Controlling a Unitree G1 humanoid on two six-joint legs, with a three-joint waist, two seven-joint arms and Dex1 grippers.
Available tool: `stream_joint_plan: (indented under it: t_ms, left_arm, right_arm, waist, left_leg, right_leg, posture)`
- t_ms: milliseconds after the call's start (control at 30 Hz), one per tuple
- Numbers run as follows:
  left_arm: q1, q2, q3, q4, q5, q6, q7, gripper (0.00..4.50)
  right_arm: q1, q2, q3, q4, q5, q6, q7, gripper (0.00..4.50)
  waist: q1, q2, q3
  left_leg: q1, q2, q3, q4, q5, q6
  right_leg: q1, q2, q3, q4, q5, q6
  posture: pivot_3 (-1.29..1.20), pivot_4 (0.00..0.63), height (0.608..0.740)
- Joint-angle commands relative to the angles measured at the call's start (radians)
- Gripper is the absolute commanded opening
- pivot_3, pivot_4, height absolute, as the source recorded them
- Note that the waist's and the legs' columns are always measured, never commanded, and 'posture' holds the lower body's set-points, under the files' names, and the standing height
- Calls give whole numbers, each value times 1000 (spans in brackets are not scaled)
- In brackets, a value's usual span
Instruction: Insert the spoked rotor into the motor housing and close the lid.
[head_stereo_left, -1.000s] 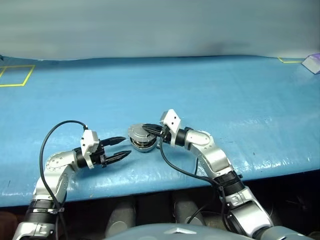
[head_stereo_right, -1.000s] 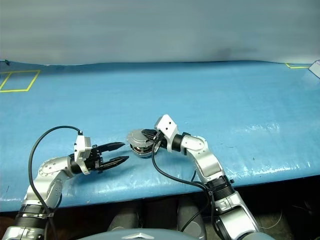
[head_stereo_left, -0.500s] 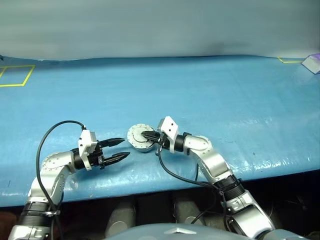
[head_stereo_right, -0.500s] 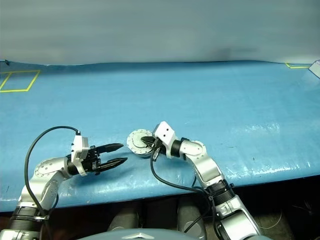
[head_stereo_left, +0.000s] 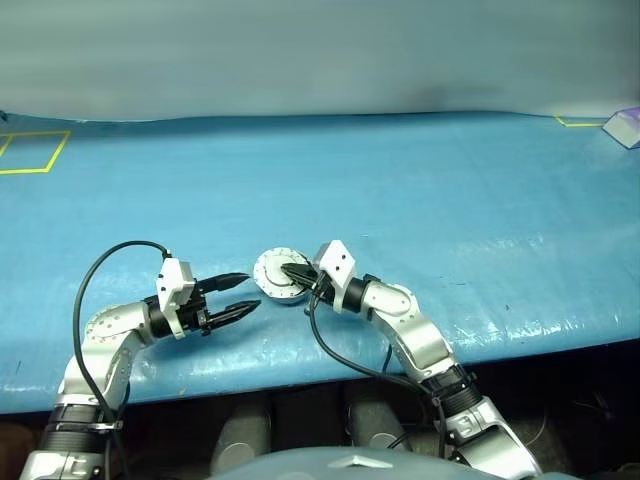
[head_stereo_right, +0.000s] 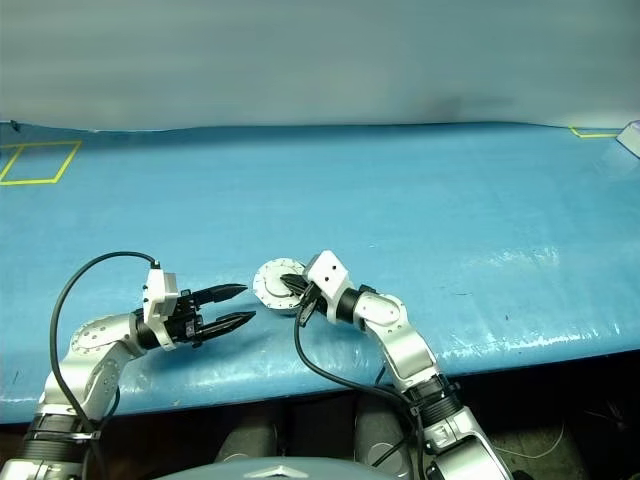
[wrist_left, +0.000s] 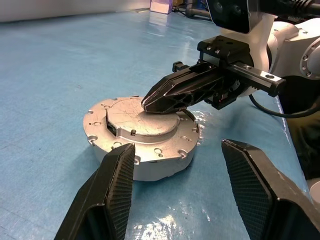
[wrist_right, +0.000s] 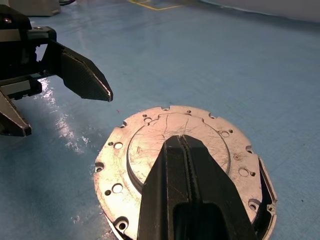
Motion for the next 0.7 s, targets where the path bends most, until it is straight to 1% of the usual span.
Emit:
stream_joint_plan:
  t_ms: [33, 100, 200, 267, 333, 433, 500, 600, 700]
  left_arm:
    - [-16, -9, 1, -21, 0, -23, 1, 2981]
    - [-20, -13, 0, -16, 5, -25, 1, 2981]
    - [-30, -22, -8, -5, 12, -32, 3, 2981]
    - [-35, -26, -14, -2, 15, -36, 7, 3001]
    - [-38, -31, -19, 1, 21, -42, 11, 3001]
    - [-40, -35, -20, 3, 25, -43, 10, 3001]
    - [-41, -36, -20, 4, 22, -39, 5, 3001]
    - [-43, -34, -18, 3, 19, -34, 1, 3001]
    - [-43, -32, -12, 5, 18, -38, -3, 3001]
  right_arm:
    - [17, 7, -39, -61, 45, 10, -8, 0]
    - [21, 14, -51, -85, 83, 18, 8, 0]
    - [18, 9, -49, -110, 101, 31, 21, 0]
    - [14, 6, -47, -119, 104, 42, 23, 401]
    - [10, 7, -44, -129, 107, 50, 21, 934]
    - [5, 14, -47, -131, 114, 57, 14, 1933]
    - [1, 19, -49, -125, 119, 64, 9, 2514]
    - [-7, 30, -55, -105, 117, 69, -7, 3558]
    - [-16, 35, -51, -86, 106, 82, -23, 4464]
  waist:
    - [2, 0, 0]
    - [3, 0, 0]
    - [1, 0, 0]
    - [1, 0, 0]
    - [1, 0, 0]
    - [1, 0, 0]
    - [1, 0, 0]
    - [1, 0, 0]
    - [1, 0, 0]
  left_leg:
    - [0, 0, 0, 0, 0, 0]
    - [-1, 0, 0, 0, 0, 0]
    - [-1, 0, 0, 0, 0, 0]
    - [-1, 0, 0, -1, 0, 0]
    - [-1, 0, 0, -1, 0, 0]
    - [-1, 0, 0, -1, 0, 0]
    - [-1, 0, 0, -1, 0, 0]
    - [-1, 0, 0, -1, 0, 0]
    - [-1, 0, 0, -1, 0, 0]
  right_leg:
    - [0, 0, 0, 0, 0, 0]
    - [-1, 0, 0, 0, 0, 0]
    - [-1, 0, 0, 0, 0, 0]
    - [-1, 0, 0, 0, 0, 0]
    - [-1, 0, 0, 0, 0, 0]
    - [-1, 0, 0, -1, 0, 0]
    - [-1, 0, 0, -1, 0, 0]
    - [-1, 0, 0, -1, 0, 0]
    - [-1, 0, 0, -1, 0, 0]
  posture:
    - [0, 150, 740]
    - [0, 150, 740]
    - [0, 150, 740]
    - [0, 150, 740]
    - [0, 150, 740]
    - [0, 150, 740]
    - [0, 150, 740]
    - [0, 150, 740]
    - [0, 150, 740]
